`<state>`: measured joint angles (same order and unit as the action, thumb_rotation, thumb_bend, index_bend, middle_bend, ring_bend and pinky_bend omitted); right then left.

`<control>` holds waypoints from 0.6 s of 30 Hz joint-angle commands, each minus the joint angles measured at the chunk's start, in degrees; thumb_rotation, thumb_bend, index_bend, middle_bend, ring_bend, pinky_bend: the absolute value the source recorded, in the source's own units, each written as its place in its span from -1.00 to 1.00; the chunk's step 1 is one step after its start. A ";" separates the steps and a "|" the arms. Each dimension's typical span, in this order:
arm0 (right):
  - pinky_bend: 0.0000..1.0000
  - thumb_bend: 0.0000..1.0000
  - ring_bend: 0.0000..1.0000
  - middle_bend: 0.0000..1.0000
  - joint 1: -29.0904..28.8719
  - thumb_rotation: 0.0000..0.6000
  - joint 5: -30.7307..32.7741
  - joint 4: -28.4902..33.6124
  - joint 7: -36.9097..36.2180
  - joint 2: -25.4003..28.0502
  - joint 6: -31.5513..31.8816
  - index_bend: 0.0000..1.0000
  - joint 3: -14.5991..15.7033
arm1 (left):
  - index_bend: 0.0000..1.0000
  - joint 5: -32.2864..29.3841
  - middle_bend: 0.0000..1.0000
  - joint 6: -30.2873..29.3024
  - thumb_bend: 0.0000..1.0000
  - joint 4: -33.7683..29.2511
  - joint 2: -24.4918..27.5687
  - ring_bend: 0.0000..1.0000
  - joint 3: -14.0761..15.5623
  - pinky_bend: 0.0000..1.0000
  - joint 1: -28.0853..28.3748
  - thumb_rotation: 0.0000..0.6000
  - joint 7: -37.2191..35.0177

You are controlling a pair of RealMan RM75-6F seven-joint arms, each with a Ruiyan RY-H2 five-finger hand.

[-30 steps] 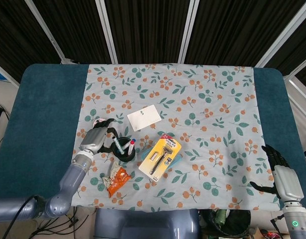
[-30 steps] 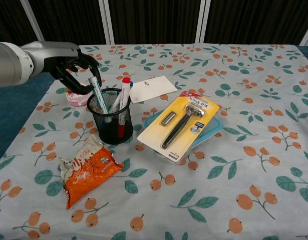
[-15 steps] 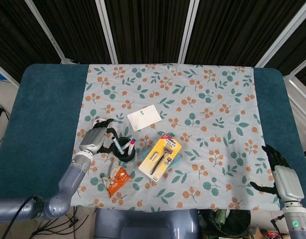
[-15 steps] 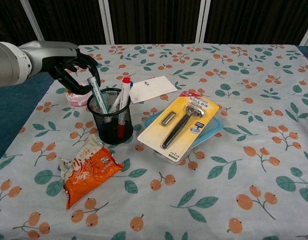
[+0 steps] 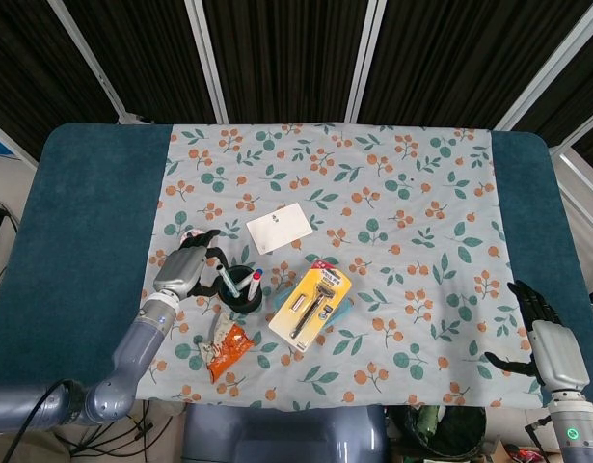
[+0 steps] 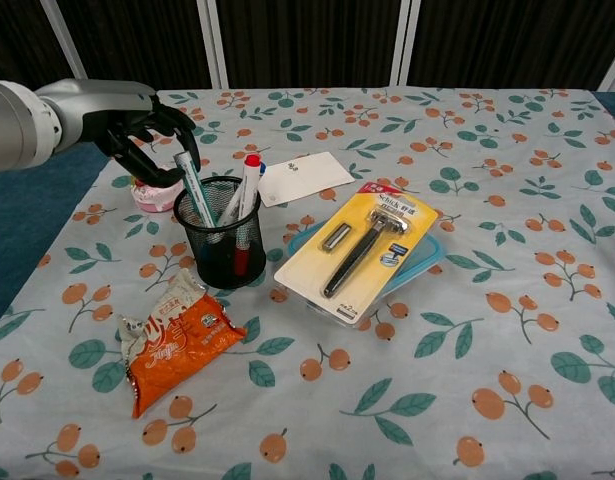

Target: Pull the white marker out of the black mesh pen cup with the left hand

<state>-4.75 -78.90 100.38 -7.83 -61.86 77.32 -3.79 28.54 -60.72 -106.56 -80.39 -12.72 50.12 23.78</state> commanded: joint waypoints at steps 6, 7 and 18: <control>-0.74 -0.72 -1.00 -1.00 0.01 1.00 -0.01 -0.04 -0.07 0.01 0.00 -1.00 0.00 | -0.07 0.13 -0.92 -0.05 -0.10 -1.79 1.47 -1.00 -0.81 -1.00 -0.03 1.00 -0.60; -0.74 -0.72 -1.00 -1.00 0.01 1.00 0.00 -0.04 -0.08 0.00 -0.01 -1.00 -0.01 | -0.07 0.33 -0.92 -0.13 -0.10 -2.50 2.12 -1.00 -1.11 -1.00 -0.06 1.00 -0.75; -0.74 -0.72 -1.00 -1.00 0.03 1.00 0.10 0.06 0.00 -0.04 0.00 -1.00 -0.02 | -0.06 3.40 -0.92 0.01 -0.10 -12.10 12.37 -1.00 -4.28 -1.00 -1.49 1.00 -3.60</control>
<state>-4.72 -78.80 100.43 -7.81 -61.90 77.33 -3.81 30.95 -60.86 -116.83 -70.03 -16.35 49.33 21.24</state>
